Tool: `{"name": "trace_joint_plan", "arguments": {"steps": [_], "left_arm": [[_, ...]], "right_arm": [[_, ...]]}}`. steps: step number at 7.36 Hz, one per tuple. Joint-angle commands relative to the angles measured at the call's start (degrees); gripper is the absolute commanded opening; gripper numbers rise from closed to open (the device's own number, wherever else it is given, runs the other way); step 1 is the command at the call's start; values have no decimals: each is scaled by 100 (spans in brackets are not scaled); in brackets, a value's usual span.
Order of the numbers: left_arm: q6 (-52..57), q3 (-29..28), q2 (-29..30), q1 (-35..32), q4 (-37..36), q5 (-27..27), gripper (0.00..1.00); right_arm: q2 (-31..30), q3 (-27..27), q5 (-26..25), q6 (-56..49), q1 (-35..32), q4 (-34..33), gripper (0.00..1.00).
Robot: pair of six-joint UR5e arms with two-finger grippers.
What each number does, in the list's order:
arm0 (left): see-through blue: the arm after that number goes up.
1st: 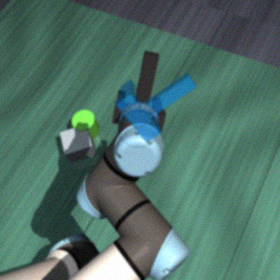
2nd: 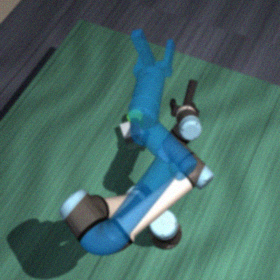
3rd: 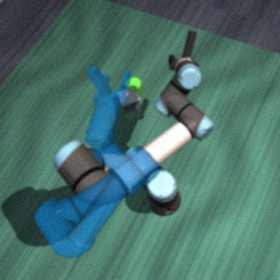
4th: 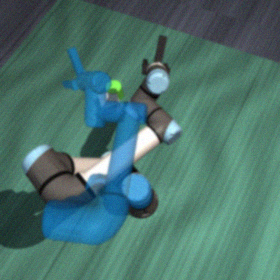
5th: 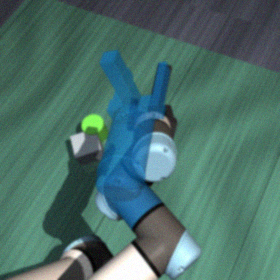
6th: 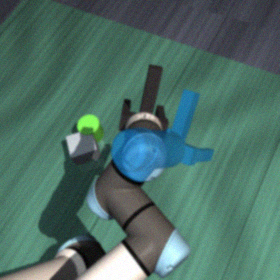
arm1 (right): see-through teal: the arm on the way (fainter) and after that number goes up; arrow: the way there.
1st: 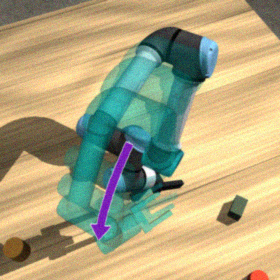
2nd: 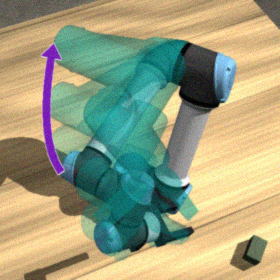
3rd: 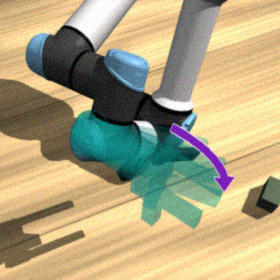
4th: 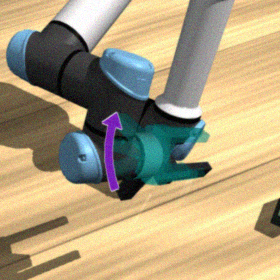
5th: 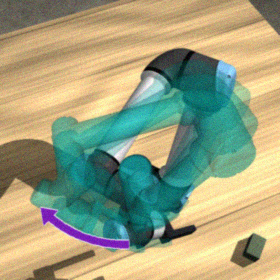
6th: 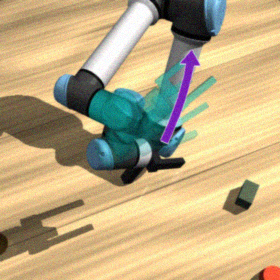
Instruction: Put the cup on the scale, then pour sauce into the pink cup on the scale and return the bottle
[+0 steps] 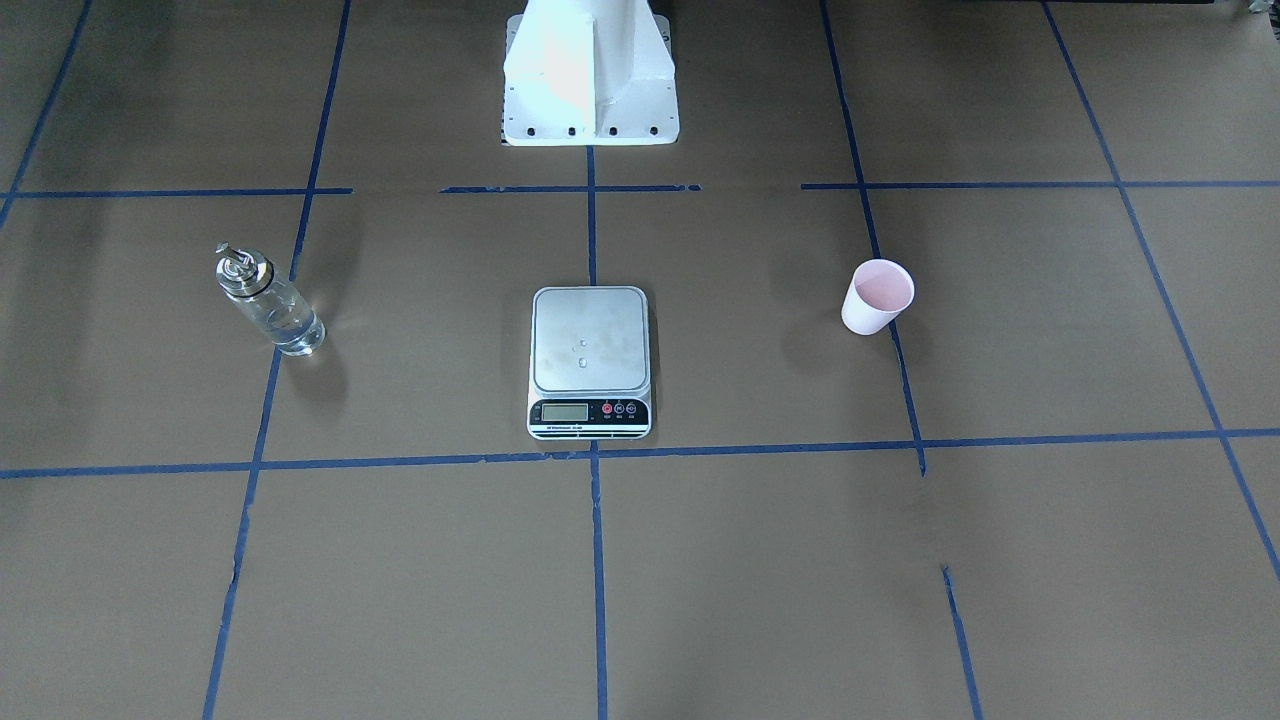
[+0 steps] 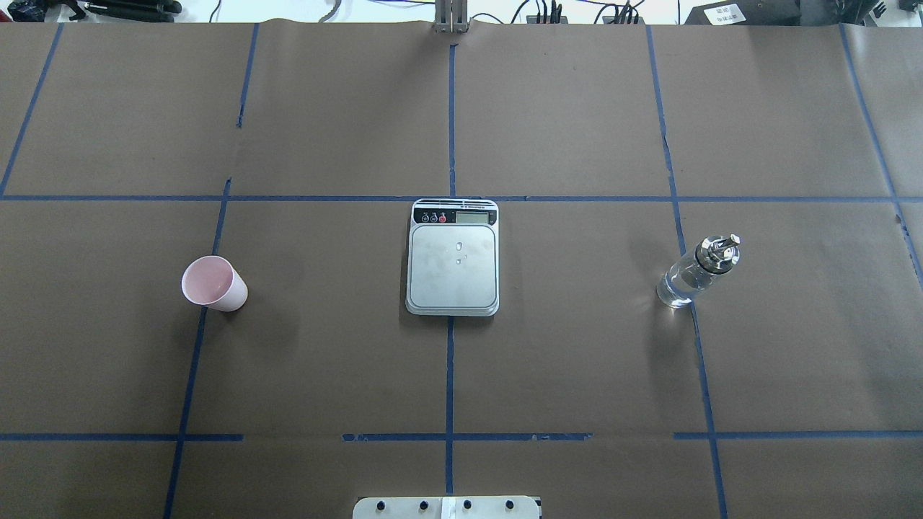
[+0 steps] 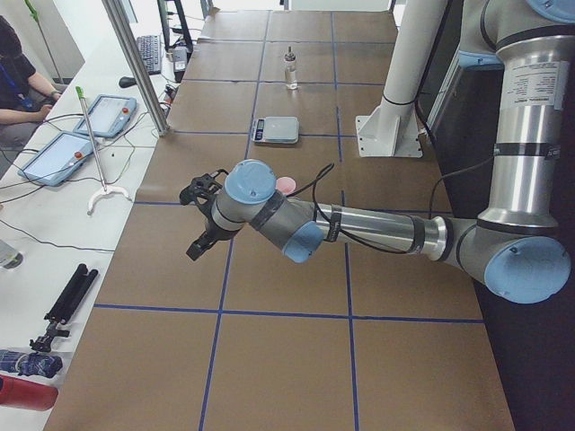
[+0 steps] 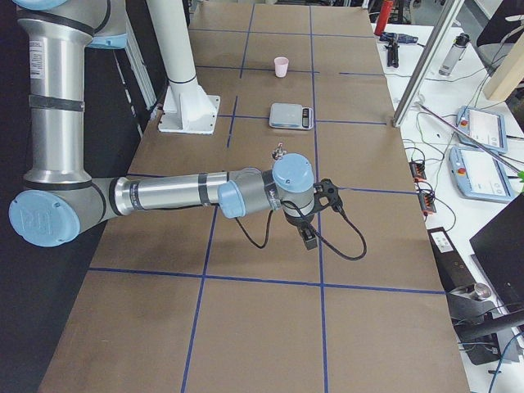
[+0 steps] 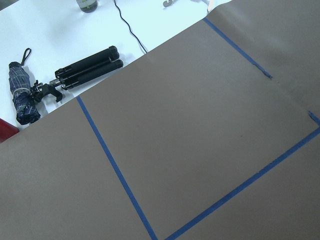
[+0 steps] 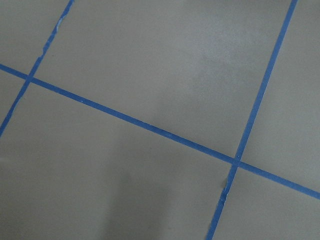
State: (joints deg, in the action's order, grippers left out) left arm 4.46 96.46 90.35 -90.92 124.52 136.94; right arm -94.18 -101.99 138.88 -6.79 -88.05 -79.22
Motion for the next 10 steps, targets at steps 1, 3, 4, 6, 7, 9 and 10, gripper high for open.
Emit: {"name": "trace_joint_plan", "arguments": {"steps": [1, 3, 4, 6, 7, 9, 10], "left_arm": [[-470, -83, -52, 361, 231, 654, 100], [-2154, 309, -140, 1010, 397, -161, 100], [-3100, 747, -227, 1589, 397, -742, 100], [-4710, 1495, -543, 2714, 354, -1474, 92], [-5344, 1646, -571, 3250, 345, -1764, 85], [-7021, 1735, -510, 4445, 345, -2545, 67], [-7499, 1727, -510, 4964, 336, -3002, 59]], "right_arm": [[-21, -5, 16, -7, -2, 3, 100], [-38, 30, 16, -7, -2, 3, 100], [-47, 21, 16, -16, -2, 3, 100], [-82, 13, 16, -16, -11, 3, 100], [-91, 30, 7, -24, -11, 3, 100], [-109, 30, 7, -24, -11, 3, 100], [-135, 30, 7, -24, -11, 3, 100]]}}
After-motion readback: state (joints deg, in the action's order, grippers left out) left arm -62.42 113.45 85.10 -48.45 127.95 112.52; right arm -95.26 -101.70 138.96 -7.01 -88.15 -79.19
